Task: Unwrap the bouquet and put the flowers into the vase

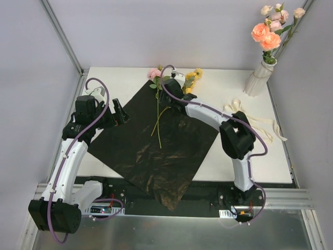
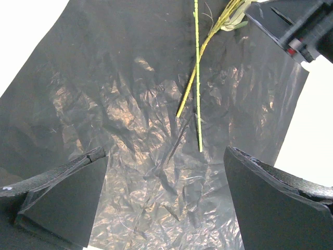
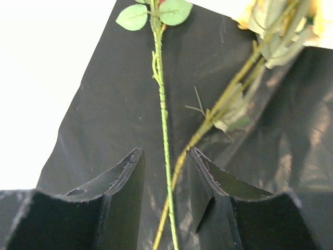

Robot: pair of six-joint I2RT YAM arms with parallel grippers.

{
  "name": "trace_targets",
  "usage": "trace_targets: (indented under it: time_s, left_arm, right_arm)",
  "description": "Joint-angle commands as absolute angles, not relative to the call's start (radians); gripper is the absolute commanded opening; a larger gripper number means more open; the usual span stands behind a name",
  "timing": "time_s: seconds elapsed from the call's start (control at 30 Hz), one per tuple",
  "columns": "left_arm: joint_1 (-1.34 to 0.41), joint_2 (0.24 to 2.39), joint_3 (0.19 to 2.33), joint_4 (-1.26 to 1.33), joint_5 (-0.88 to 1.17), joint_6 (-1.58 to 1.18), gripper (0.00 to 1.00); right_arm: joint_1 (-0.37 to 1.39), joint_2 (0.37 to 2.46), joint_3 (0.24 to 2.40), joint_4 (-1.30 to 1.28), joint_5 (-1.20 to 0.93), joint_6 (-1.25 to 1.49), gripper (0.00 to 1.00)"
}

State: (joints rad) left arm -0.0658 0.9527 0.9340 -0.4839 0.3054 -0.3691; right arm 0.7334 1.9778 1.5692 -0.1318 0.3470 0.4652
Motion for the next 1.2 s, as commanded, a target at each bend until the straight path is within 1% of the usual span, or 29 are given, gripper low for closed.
trace_targets:
  time_s: [0.0,0.2,0.33,0.4,0.5,0.77,0.83,1.0,1.17]
  left_arm:
    - [-0.071,0.943,0.936,-0.462,0.305,-0.348,0.99]
    - [-0.072,0.946,0.939,-0.462,0.31,-0.35,0.99]
    - [-0.072,0.95,0.94,-0.462,0.325,-0.353,0.99]
    - [-0.072,0.948,0.939,-0.46,0.321,-0.351,0.99]
    - [-0.072,0.937,0.936,-0.462,0.31,-0.351,0.99]
    - [-0.072,0.948,0.94,-0.462,0.316,-0.351,0.99]
    - [-0.072,0.948,0.94,-0.462,0.322,-0.35,0.99]
    - [-0.072,0.94,0.94,-0.462,0.324,-0.35,0.99]
    - [-0.072,0.943,0.939,-0.462,0.325,-0.35,0.99]
  right_arm:
    - [0.738,2.115,1.759,-0.208,0.399,0.459,0.44]
    - [0.736,2.265,1.942,-0.262,0.388,0.449,0.44]
    - [0.736,2.35,2.02,-0.288,0.328,0.462,0.44]
    - [0.741,2.381,2.054,-0.316,0.333,0.46,0.44]
    - [0.744,2.401,2.057,-0.336,0.364,0.457,0.44]
    - [0.746,2.448,2.097,-0.339,0.333,0.448,0.4]
    - [0.746,2.447,2.097,-0.336,0.307,0.445,0.37]
    - [0.746,2.431,2.071,-0.321,0.304,0.439,0.26]
    - [0.749,2.373,2.013,-0.258,0.285,0.431,0.11]
